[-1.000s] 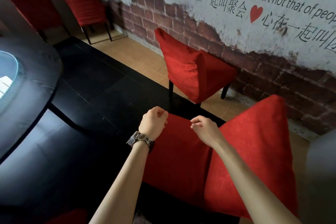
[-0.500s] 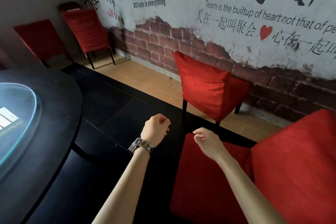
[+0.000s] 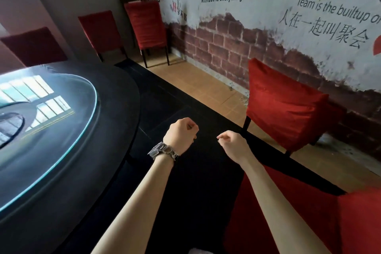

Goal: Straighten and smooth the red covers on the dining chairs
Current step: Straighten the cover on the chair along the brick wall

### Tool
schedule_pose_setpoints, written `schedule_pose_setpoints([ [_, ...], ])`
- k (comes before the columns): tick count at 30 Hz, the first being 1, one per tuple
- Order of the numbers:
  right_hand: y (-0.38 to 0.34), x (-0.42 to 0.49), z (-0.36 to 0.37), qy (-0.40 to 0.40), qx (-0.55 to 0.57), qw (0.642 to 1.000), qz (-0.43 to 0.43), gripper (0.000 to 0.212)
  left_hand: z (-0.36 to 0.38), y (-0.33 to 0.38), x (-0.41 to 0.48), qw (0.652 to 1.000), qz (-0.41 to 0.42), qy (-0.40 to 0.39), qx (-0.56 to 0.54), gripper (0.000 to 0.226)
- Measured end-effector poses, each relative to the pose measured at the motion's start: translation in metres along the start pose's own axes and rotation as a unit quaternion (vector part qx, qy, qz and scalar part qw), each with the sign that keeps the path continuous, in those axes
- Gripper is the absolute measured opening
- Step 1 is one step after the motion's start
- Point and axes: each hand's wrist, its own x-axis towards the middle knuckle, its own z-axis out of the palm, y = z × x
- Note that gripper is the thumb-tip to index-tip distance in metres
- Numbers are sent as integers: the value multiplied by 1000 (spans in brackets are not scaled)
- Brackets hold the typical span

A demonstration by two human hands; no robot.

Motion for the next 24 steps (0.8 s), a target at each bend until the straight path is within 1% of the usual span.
schedule_pose_setpoints([
  [4,-13,19,8,-36,9,999,3,16,-18,-7,16,1000,-7,12,10,15],
  [8,-20,42,11,-40,4,999,6,16,-27,-10,41,1000,-8,24,2,15],
  [11,-27,65,13,-41,8,999,6,19,-24,-9,63,1000,-4,18,0,15],
  [15,-35,105,11,-31,23,999,7,23,-17,-4,105,1000,1,0,9,14],
  [20,-29,169,0,-2,29,999,23,23,-11,9,182,1000,5,-18,20,14],
  [24,-23,216,-24,23,26,997,62,25,9,27,250,998,7,-67,18,15],
])
